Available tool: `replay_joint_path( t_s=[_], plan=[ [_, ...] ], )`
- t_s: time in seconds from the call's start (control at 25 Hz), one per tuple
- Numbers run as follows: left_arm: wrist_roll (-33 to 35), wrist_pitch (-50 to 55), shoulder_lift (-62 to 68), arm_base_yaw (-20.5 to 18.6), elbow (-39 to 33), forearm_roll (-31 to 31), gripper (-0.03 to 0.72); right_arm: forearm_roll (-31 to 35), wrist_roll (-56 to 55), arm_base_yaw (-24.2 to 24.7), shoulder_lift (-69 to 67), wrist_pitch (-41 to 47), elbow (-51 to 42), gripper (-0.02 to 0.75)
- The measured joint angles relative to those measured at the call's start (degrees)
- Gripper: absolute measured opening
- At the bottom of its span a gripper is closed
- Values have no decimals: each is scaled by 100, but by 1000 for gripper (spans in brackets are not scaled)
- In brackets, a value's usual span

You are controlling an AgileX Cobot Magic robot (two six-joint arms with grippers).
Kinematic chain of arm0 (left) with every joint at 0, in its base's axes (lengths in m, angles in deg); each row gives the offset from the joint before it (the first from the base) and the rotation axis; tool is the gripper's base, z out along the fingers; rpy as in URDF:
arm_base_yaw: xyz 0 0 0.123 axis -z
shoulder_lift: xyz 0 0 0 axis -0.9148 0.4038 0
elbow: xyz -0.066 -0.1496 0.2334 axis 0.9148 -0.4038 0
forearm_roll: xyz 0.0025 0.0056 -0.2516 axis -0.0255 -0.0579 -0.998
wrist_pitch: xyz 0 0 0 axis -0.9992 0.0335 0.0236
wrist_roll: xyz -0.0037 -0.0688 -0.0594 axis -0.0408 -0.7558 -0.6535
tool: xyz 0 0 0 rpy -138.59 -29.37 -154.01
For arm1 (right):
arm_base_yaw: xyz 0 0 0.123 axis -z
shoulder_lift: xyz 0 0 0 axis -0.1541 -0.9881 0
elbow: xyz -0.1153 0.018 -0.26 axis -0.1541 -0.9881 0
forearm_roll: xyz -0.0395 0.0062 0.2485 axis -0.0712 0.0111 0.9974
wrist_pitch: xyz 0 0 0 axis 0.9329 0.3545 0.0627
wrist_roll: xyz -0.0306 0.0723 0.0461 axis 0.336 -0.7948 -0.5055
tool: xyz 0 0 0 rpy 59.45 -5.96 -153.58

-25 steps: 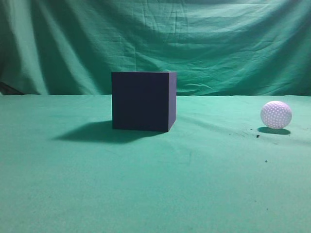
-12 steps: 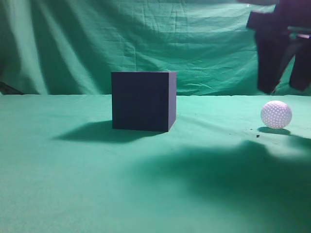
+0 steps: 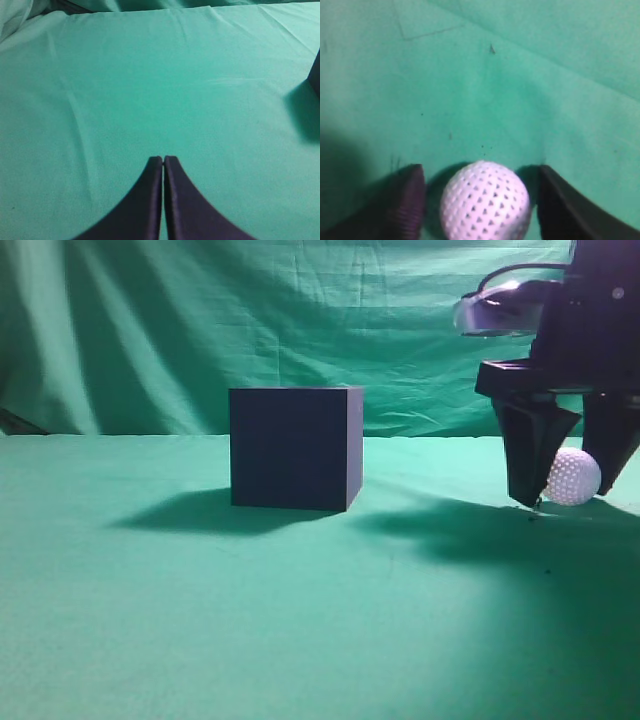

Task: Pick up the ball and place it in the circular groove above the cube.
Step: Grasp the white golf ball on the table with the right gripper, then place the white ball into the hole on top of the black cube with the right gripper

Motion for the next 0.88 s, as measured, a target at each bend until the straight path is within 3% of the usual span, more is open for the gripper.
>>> replay_joint_path(
  t_s=[0.12, 0.16, 0.52, 0.88],
  plan=[
    [0, 0, 0, 0, 0, 0, 0, 0, -132, 0, -25, 0, 10, 313],
    [0, 0, 0, 0, 0, 0, 0, 0, -144, 0, -25, 50, 37, 300],
    [0, 0, 0, 0, 0, 0, 0, 200, -185, -185, 502, 839, 1262, 307],
    [0, 0, 0, 0, 0, 0, 0, 395, -82, -1669, 469, 350, 1861, 307]
  ],
)
